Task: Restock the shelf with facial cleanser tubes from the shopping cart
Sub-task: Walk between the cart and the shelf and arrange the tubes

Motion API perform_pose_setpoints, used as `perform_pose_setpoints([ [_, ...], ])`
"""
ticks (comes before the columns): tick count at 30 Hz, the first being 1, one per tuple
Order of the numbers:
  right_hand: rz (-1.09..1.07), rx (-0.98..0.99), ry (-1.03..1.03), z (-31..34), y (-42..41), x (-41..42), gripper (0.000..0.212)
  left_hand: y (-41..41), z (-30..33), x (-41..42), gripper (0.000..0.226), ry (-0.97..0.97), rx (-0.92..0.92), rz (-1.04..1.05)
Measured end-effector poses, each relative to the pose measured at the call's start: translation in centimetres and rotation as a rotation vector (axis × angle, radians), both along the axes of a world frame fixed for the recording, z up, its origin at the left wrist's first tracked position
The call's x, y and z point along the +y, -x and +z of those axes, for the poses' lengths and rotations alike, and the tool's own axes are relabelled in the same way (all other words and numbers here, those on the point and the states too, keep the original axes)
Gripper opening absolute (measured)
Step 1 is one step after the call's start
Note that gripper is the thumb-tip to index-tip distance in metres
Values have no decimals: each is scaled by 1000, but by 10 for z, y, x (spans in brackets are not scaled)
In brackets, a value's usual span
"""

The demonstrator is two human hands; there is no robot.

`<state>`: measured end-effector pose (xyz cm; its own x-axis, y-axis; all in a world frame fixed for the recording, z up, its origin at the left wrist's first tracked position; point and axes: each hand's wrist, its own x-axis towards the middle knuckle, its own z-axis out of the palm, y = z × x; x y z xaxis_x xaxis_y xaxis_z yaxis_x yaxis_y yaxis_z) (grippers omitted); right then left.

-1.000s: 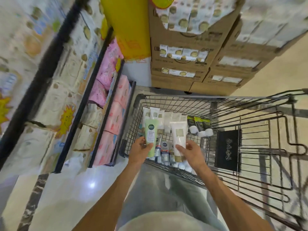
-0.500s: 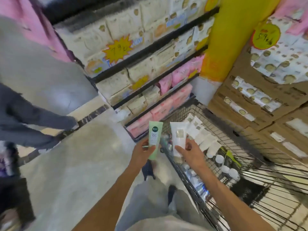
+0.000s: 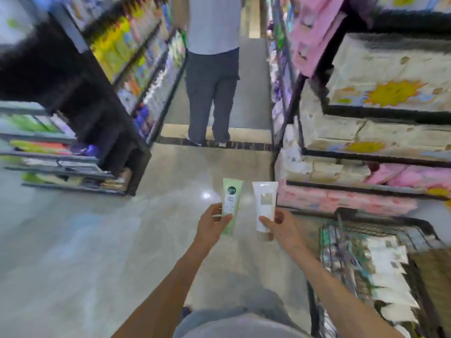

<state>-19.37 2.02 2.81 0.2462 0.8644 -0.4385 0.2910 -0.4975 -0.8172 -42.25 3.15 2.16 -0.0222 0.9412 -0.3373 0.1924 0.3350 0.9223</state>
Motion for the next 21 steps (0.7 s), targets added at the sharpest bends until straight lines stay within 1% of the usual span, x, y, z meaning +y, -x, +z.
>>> perform_pose_setpoints([
  [2, 73, 18, -19, 8, 53, 5, 30, 52, -1, -10, 62, -8, -8, 78],
  [3, 108, 10, -40, 13, 87, 7, 30, 84, -2, -16, 60, -10, -10, 118],
  [6, 181, 17, -66, 18, 162, 12, 35, 155, -2, -30, 40, -15, -10, 208],
  [10, 345, 55, -66, 26, 281, 16, 36, 265, 1, -54, 30, -24, -24, 393],
  [15, 568, 61, -72, 31, 413, 25, 35, 377, 2, -86, 33, -17, -22, 631],
  [21, 813, 75, -77, 28, 557, 50, 32, 488, 2, -103, 34, -20, -10, 887],
])
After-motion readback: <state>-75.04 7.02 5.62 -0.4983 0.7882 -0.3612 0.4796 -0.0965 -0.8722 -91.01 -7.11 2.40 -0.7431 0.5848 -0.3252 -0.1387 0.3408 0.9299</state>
